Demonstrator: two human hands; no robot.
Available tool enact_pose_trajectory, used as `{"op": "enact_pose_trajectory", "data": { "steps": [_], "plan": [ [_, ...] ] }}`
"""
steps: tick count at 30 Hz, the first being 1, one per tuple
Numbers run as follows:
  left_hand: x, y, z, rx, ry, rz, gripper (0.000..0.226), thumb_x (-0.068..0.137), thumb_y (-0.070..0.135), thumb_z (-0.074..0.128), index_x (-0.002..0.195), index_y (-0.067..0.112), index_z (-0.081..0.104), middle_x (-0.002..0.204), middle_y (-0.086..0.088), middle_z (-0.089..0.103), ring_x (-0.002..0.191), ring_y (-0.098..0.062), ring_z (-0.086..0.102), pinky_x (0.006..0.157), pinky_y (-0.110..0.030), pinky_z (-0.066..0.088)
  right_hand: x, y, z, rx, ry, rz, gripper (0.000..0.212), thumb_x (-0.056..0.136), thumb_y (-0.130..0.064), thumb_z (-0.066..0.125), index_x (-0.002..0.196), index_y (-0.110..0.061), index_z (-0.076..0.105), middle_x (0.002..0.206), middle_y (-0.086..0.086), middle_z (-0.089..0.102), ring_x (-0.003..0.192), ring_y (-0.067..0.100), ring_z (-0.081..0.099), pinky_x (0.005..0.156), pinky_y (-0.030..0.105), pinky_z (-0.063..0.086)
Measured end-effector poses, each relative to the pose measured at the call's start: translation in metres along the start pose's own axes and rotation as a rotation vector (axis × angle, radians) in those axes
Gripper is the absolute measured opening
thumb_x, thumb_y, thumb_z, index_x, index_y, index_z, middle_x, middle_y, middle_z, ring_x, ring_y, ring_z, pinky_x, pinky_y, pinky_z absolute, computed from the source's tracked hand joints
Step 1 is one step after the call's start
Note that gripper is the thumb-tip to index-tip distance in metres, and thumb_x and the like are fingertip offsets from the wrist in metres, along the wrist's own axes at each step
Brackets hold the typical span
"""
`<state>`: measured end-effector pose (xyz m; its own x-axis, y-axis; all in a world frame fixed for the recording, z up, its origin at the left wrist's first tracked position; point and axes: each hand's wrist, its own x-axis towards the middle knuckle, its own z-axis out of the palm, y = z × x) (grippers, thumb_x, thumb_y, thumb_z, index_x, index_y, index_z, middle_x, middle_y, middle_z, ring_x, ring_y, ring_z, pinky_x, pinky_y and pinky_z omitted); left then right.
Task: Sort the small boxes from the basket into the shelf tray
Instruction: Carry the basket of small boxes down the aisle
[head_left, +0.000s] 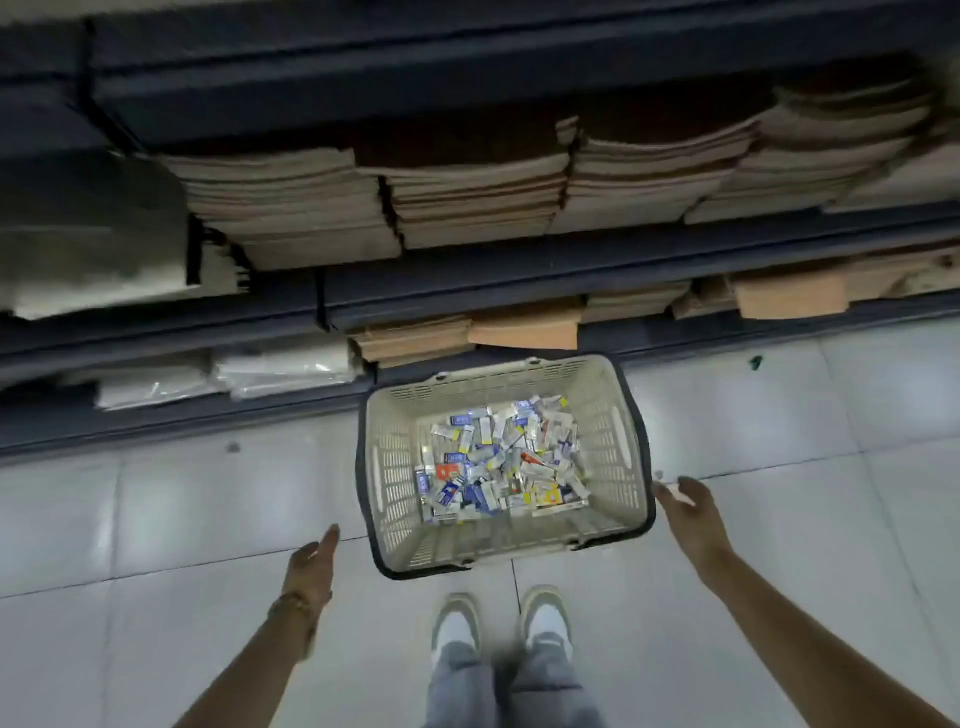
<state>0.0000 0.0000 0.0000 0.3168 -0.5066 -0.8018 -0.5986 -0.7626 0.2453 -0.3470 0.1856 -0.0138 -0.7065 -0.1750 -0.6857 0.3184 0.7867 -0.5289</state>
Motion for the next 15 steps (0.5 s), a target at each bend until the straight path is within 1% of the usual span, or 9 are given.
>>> {"op": "enact_pose_trajectory", "data": {
  "steps": [1,2,4,5,6,8,10,12,15],
  "plan": [
    [0.011,0.012,0.007,-0.072,-0.168,0.068,0.064,0.092,0.042,0.049,0.141,0.004,0.032,0.136,-0.013,0.043,0.12,-0.032,0.043,0.106,-0.042,0.031,0.02,-0.003,0.009,-0.029,0.043,-0.007,0.058,0.09,-0.022,0.062,0.139,-0.003,0.037,0.139,0.016,0.043,0.126,0.03,0.044,0.095,0.031,0.036],
    [0.041,-0.004,0.021,-0.178,-0.145,0.016,0.065,0.092,0.042,0.05,0.141,0.004,0.03,0.141,-0.015,0.04,0.125,-0.033,0.041,0.107,-0.041,0.029,0.043,-0.002,0.016,-0.047,0.048,-0.032,0.064,0.088,-0.026,0.065,0.141,-0.005,0.035,0.141,0.016,0.04,0.128,0.029,0.042,0.1,0.032,0.036],
    [0.081,0.0,0.045,-0.094,-0.017,0.125,0.067,0.091,0.043,0.052,0.142,0.006,0.028,0.145,-0.016,0.036,0.129,-0.032,0.038,0.108,-0.039,0.027,0.085,-0.001,0.034,-0.089,0.042,-0.055,0.072,0.084,-0.031,0.069,0.141,-0.007,0.033,0.14,0.015,0.04,0.127,0.029,0.043,0.105,0.036,0.037],
    [0.093,-0.002,0.056,-0.115,-0.015,0.175,0.067,0.09,0.044,0.051,0.141,0.005,0.03,0.144,-0.016,0.037,0.129,-0.033,0.038,0.108,-0.039,0.027,0.106,0.005,0.043,-0.099,0.017,-0.061,0.069,0.083,-0.033,0.069,0.139,-0.007,0.036,0.132,0.015,0.046,0.12,0.029,0.049,0.102,0.037,0.04],
    [0.101,-0.006,0.065,-0.109,-0.052,0.182,0.068,0.091,0.048,0.048,0.139,0.003,0.033,0.142,-0.018,0.041,0.126,-0.035,0.041,0.108,-0.04,0.03,0.121,0.01,0.052,-0.111,-0.018,-0.077,0.061,0.084,-0.034,0.069,0.131,-0.005,0.042,0.117,0.014,0.053,0.106,0.028,0.055,0.094,0.037,0.044],
    [0.12,-0.002,0.079,-0.12,-0.103,0.168,0.067,0.092,0.054,0.04,0.133,0.002,0.043,0.13,-0.018,0.053,0.113,-0.034,0.053,0.101,-0.042,0.04,0.142,0.014,0.065,-0.081,-0.061,-0.113,0.041,0.086,-0.037,0.065,0.108,-0.005,0.053,0.087,0.007,0.057,0.078,0.021,0.055,0.074,0.033,0.044],
    [0.132,0.003,0.088,-0.256,-0.12,0.114,0.063,0.094,0.053,0.036,0.126,0.001,0.05,0.116,-0.016,0.06,0.088,-0.024,0.063,0.083,-0.033,0.051,0.154,0.018,0.073,0.092,-0.067,-0.088,0.034,0.088,-0.039,0.062,0.099,-0.007,0.06,0.078,0.004,0.061,0.064,0.015,0.056,0.057,0.024,0.046],
    [0.136,0.002,0.093,-0.266,-0.095,0.101,0.063,0.095,0.055,0.029,0.117,0.004,0.058,0.106,-0.014,0.063,0.071,-0.017,0.064,0.07,-0.027,0.054,0.154,0.025,0.071,0.235,-0.052,-0.065,0.036,0.089,-0.039,0.06,0.093,-0.003,0.064,0.068,0.004,0.06,0.053,0.011,0.052,0.045,0.014,0.043],
    [0.126,-0.003,0.088,-0.129,-0.053,0.118,0.072,0.091,0.065,0.02,0.111,0.01,0.063,0.1,-0.014,0.064,0.086,-0.027,0.061,0.081,-0.031,0.045,0.134,0.043,0.052,0.23,-0.074,-0.039,0.044,0.093,-0.043,0.053,0.091,-0.001,0.065,0.055,0.002,0.054,0.043,0.006,0.048,0.042,0.01,0.04]
  ]
}}
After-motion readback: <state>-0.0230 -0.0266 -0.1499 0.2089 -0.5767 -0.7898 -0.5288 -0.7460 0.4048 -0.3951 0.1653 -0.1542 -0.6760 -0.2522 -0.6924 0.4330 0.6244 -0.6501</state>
